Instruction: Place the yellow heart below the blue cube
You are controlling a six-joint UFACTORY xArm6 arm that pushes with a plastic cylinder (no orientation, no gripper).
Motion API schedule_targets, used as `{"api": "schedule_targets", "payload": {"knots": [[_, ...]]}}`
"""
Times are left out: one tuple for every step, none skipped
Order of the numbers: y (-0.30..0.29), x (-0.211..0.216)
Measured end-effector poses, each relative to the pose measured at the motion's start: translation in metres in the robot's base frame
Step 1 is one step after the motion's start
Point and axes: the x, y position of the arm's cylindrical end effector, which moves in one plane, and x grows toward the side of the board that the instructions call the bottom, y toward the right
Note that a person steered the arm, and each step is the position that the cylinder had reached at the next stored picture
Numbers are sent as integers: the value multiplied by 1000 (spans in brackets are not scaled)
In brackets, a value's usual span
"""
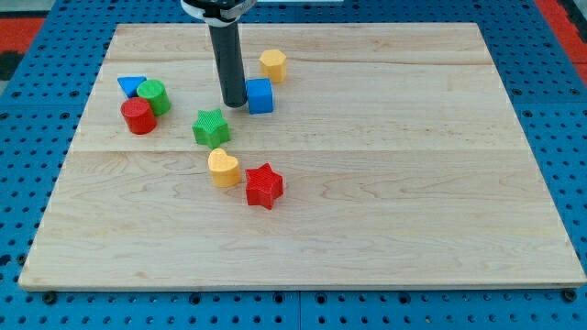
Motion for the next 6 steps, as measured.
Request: {"api": "schedule_targets", "payload": {"knots": [[2, 27], [11, 69], [-25, 79], [-72, 59], [-80, 86], [-87, 146]]}}
